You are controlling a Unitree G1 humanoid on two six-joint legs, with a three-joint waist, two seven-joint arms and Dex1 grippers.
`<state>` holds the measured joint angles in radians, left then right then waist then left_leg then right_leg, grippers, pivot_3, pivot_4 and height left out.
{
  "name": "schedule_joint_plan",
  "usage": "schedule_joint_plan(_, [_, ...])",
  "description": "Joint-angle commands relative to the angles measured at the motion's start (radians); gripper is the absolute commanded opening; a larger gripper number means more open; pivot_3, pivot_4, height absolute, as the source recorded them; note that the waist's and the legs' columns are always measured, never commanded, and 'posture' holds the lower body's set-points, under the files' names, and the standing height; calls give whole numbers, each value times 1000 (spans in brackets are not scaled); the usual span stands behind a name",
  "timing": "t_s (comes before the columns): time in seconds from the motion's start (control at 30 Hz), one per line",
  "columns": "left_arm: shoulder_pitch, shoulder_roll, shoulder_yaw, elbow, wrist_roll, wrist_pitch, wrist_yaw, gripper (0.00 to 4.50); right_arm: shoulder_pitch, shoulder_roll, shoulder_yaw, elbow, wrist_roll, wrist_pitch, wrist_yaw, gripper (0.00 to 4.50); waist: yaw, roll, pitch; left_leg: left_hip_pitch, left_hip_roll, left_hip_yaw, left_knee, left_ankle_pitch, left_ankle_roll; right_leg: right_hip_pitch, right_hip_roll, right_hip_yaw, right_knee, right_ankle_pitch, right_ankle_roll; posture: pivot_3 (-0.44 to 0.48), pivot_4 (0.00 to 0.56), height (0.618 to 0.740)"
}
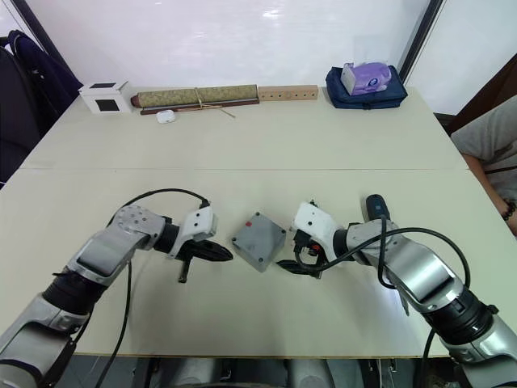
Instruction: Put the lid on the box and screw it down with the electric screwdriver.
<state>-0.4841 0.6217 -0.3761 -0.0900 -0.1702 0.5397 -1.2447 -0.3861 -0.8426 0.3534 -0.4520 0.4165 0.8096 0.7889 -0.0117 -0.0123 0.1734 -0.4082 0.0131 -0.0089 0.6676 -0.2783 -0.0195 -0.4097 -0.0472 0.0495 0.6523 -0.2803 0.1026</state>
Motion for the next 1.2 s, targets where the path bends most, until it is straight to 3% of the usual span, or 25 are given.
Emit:
schedule_joint_plan(0.03, [-21,-8,25,-3,-3,-17,31,0,7,12,-24,-53,16,4,28,4423,0,0,0,0,0,0,0,0,0,0,0,0,0,0,0,0,150,740])
schedule_joint_plan(0.47, [-85,-25,19,114,12,-98,41,0,88,47,-98,-171,85,120,22,4423,0,0,0,0,0,0,0,0,0,0,0,0,1,0,0,0,150,740])
schedule_joint_plan(0.8, [-80,-19,21,112,16,-105,36,0,117,32,-137,-175,86,134,12,4423,-1,0,0,1,0,0,0,0,0,0,0,0,2,0,0,0,150,740])
schedule_joint_plan(1.0, [-100,18,126,42,-89,7,22,0,168,-40,-372,-216,158,191,7,4423,1,0,0,0,-1,0,1,0,0,0,0,0,2,0,0,0,150,740])
schedule_joint_plan(1.13, [-132,36,221,-77,-221,146,19,0,172,26,-600,-181,258,252,-67,4423,0,-1,0,1,1,-1,0,0,0,1,0,0,2,0,0,0,150,740])
schedule_joint_plan(1.2, [-152,20,230,-102,-254,182,35,0,170,103,-589,-94,191,205,-161,4423,-1,-1,-1,1,1,-1,0,0,0,1,0,0,2,0,0,0,150,740])
